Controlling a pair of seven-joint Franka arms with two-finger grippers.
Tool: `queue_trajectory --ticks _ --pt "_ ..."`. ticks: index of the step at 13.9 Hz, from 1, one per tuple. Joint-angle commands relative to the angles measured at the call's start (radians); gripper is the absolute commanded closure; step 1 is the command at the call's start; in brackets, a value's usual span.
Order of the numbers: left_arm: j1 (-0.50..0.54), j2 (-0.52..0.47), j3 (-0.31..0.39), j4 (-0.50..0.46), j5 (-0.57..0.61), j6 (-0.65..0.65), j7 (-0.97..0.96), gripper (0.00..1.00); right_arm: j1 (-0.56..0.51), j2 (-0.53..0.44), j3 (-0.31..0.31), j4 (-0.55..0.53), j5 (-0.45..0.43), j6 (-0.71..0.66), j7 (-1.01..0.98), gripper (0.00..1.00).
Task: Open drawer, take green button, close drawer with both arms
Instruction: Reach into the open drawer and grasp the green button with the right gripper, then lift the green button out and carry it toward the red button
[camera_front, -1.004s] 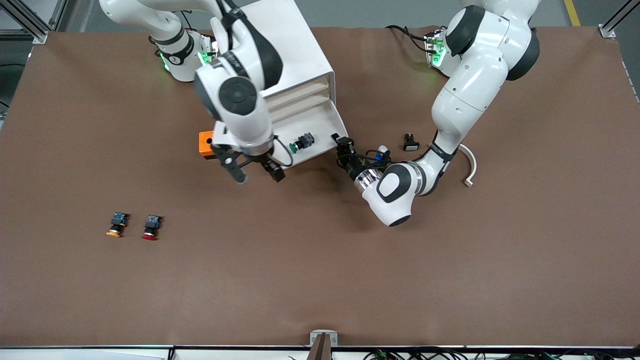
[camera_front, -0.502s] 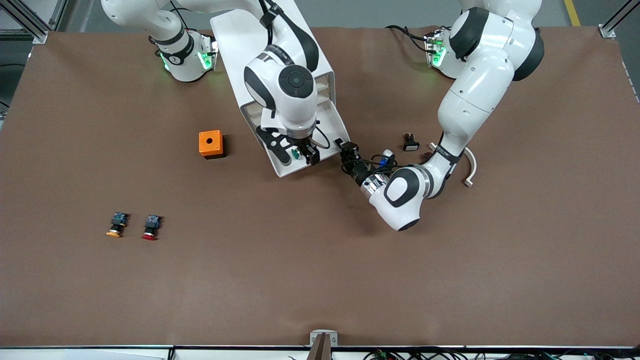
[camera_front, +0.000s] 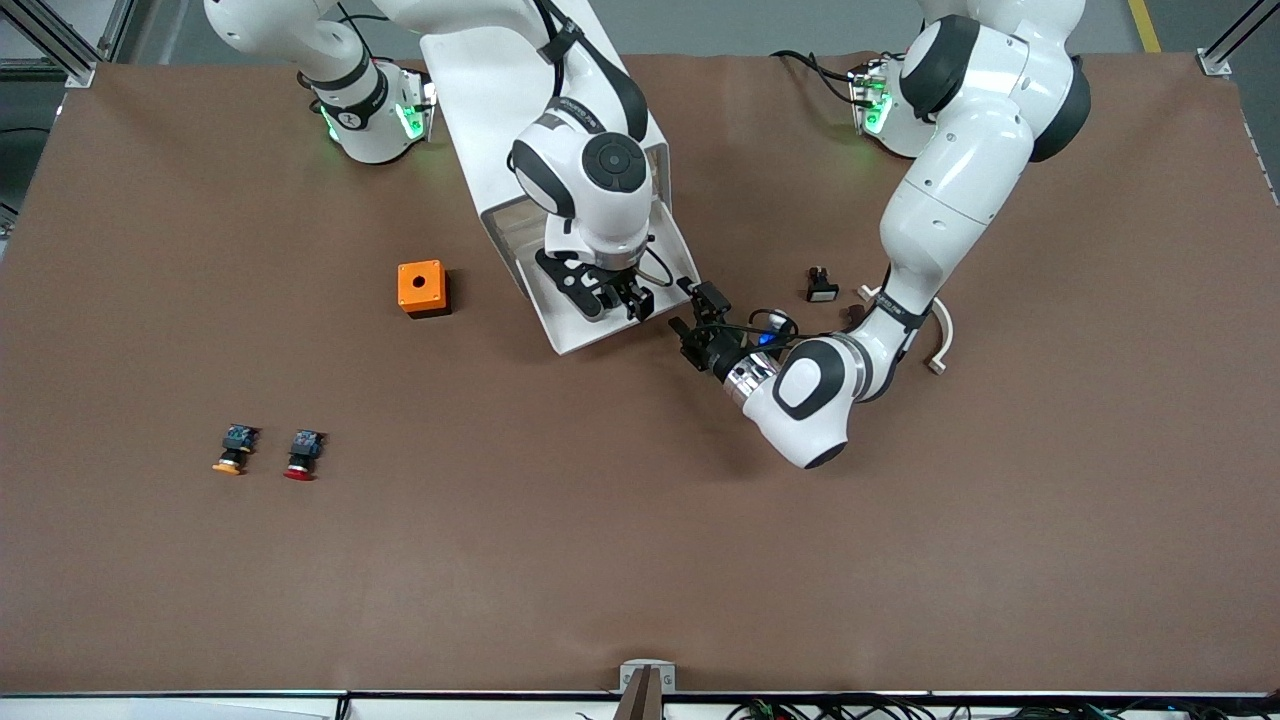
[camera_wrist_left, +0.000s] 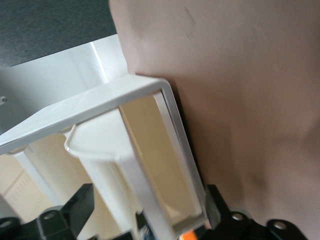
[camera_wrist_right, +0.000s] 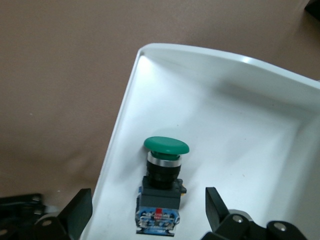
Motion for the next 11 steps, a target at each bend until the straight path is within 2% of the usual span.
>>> queue_trajectory --ticks 1,6,7,10,11 --pt "0.013 -0.004 -0.001 0.073 -0.019 -0.004 0.085 0.01 0.03 0.006 -0.011 -0.022 -0.003 0.012 0.011 0.0" --pt "0.049 -0.018 0.007 0.107 -0.009 -0.002 0.323 0.01 0.043 0.03 -0.011 -0.021 -0.003 0.014 0.005 0.01" --pt "0.046 -0.024 0.03 0.115 -0.008 -0.001 0.378 0.01 0.043 0.033 -0.011 -0.021 -0.003 0.009 -0.008 0.07" --pt "0.035 -0.064 0.079 0.123 0.016 0.007 0.579 0.01 0.033 0.035 -0.008 -0.018 0.009 0.011 -0.062 0.41" --pt "0.026 -0.084 0.088 0.123 0.046 0.024 0.642 0.01 0.033 0.035 -0.008 -0.013 0.012 0.012 -0.064 0.66"
